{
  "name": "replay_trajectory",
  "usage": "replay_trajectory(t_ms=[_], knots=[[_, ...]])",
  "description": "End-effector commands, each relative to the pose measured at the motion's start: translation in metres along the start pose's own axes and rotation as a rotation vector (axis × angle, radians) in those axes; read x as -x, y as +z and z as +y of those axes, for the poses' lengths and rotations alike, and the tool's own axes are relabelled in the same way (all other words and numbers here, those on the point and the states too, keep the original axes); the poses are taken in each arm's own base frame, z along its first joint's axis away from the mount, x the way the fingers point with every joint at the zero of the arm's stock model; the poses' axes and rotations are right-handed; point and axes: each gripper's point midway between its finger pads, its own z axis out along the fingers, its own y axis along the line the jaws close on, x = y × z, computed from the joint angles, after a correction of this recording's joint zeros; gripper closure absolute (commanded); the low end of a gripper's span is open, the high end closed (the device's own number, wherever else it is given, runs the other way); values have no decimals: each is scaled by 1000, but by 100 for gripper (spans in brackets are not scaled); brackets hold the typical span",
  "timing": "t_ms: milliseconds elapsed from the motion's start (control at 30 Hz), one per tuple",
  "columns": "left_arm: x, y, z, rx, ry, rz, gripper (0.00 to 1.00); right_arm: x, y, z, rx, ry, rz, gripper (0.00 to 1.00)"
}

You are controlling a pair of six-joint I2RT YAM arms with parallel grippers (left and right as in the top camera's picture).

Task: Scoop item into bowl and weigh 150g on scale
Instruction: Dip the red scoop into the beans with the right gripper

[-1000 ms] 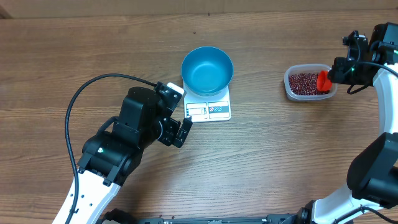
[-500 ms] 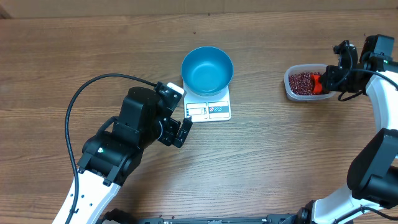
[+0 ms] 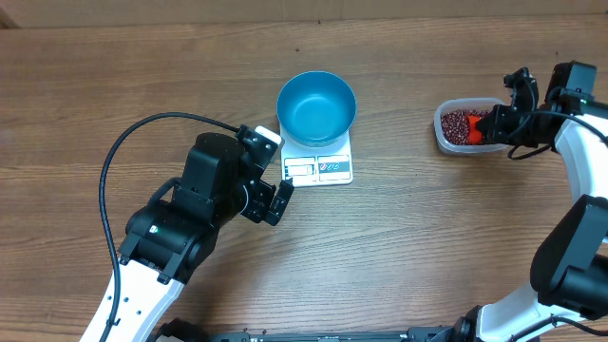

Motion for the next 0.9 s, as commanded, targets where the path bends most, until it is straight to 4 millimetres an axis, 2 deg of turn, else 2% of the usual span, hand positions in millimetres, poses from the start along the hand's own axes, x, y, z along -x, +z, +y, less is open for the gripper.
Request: replay_trajectory(t_ms=[0, 233, 500, 867], knots=[[5, -5, -1, -7, 14, -23, 1, -14, 8, 11, 60, 55, 35, 96], [5, -5, -1, -7, 14, -23, 0, -12, 11, 8, 57, 122, 31, 96], [5, -5, 0, -6, 14, -23, 1, -17, 24, 8, 99, 154, 55, 96], [5, -5, -1, -7, 14, -23, 0, -8, 10, 0, 206, 218, -8, 96]])
